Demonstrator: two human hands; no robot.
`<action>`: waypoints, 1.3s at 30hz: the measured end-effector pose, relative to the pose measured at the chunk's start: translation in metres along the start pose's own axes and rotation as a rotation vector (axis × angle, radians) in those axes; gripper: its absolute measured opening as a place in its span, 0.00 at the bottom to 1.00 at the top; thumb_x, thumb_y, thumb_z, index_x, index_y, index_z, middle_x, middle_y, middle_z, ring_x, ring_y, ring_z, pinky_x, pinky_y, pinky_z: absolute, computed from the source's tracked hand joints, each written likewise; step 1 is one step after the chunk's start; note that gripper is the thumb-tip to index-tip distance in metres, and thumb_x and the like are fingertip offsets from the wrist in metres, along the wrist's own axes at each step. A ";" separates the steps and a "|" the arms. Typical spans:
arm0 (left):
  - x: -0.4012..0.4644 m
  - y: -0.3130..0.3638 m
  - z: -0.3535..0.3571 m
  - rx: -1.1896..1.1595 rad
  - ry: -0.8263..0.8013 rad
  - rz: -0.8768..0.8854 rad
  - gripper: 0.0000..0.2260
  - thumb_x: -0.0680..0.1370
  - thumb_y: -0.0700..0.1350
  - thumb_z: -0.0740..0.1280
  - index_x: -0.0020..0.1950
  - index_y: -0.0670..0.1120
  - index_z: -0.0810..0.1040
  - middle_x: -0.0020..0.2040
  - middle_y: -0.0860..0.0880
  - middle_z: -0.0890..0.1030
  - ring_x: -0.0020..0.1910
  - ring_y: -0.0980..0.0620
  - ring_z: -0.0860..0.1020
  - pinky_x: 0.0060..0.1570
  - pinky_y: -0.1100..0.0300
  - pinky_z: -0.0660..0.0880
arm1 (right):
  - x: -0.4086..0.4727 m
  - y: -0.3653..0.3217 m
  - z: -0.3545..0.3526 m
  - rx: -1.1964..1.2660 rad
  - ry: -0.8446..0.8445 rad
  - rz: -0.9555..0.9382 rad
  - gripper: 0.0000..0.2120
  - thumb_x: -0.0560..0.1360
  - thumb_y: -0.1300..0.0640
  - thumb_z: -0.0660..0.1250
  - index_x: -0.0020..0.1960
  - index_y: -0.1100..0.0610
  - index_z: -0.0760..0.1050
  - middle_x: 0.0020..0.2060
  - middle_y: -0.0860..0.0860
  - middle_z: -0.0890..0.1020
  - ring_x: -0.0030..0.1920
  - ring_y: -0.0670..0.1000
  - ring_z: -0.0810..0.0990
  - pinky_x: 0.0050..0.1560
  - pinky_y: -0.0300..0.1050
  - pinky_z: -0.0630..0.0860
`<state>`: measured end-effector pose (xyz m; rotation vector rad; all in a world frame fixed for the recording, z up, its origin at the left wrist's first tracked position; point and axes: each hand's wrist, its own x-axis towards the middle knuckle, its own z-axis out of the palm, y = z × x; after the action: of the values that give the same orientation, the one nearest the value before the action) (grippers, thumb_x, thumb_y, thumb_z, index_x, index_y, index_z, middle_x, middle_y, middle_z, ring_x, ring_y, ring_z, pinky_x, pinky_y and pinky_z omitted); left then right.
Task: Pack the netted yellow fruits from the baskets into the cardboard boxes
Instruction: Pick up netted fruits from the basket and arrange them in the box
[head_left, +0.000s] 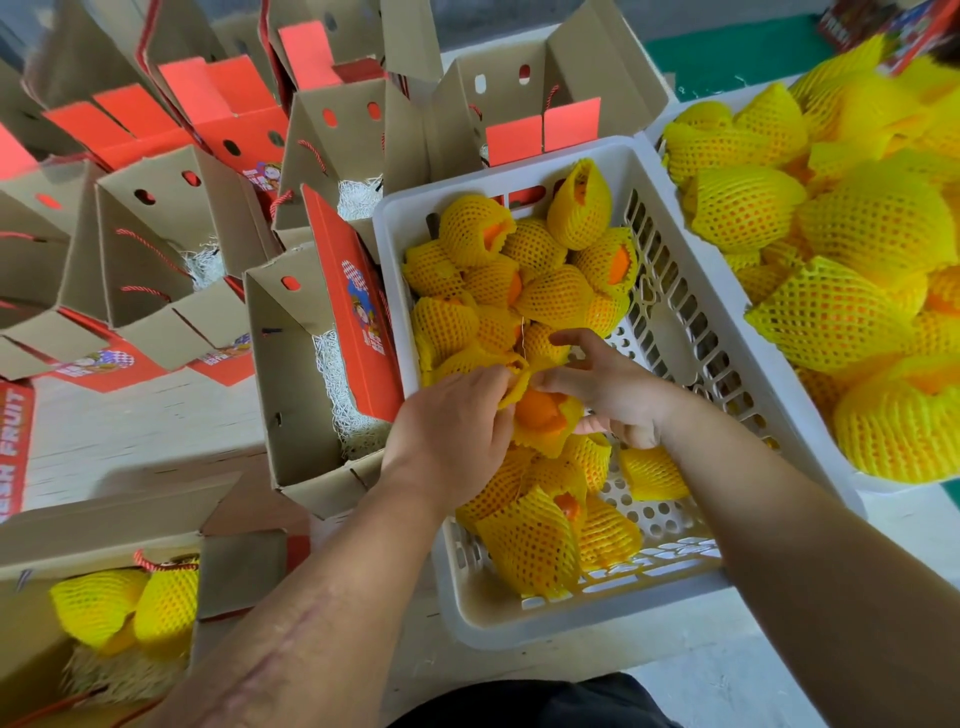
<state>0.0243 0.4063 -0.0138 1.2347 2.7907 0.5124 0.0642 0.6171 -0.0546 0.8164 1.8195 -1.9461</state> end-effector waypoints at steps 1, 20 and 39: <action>0.000 -0.001 0.001 -0.015 -0.012 0.003 0.06 0.82 0.51 0.65 0.55 0.50 0.75 0.46 0.57 0.75 0.44 0.50 0.76 0.34 0.57 0.67 | 0.000 0.000 0.001 0.027 -0.009 0.018 0.28 0.73 0.51 0.78 0.69 0.41 0.70 0.59 0.51 0.80 0.57 0.54 0.82 0.41 0.48 0.81; -0.001 -0.008 -0.006 -0.106 -0.260 0.092 0.53 0.61 0.85 0.64 0.80 0.67 0.52 0.73 0.61 0.73 0.69 0.56 0.73 0.59 0.54 0.77 | -0.006 0.004 0.019 0.375 -0.458 0.218 0.40 0.74 0.26 0.62 0.73 0.54 0.74 0.68 0.61 0.78 0.69 0.64 0.76 0.74 0.66 0.66; -0.001 -0.008 0.005 -0.013 0.068 0.076 0.33 0.67 0.63 0.76 0.66 0.50 0.74 0.59 0.49 0.73 0.56 0.48 0.74 0.52 0.55 0.72 | 0.033 0.049 0.011 -0.958 0.121 0.010 0.39 0.68 0.41 0.76 0.70 0.49 0.59 0.65 0.53 0.67 0.68 0.58 0.68 0.61 0.56 0.74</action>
<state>0.0200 0.4018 -0.0213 1.3496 2.8001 0.5867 0.0671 0.6053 -0.1128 0.5900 2.4294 -0.8011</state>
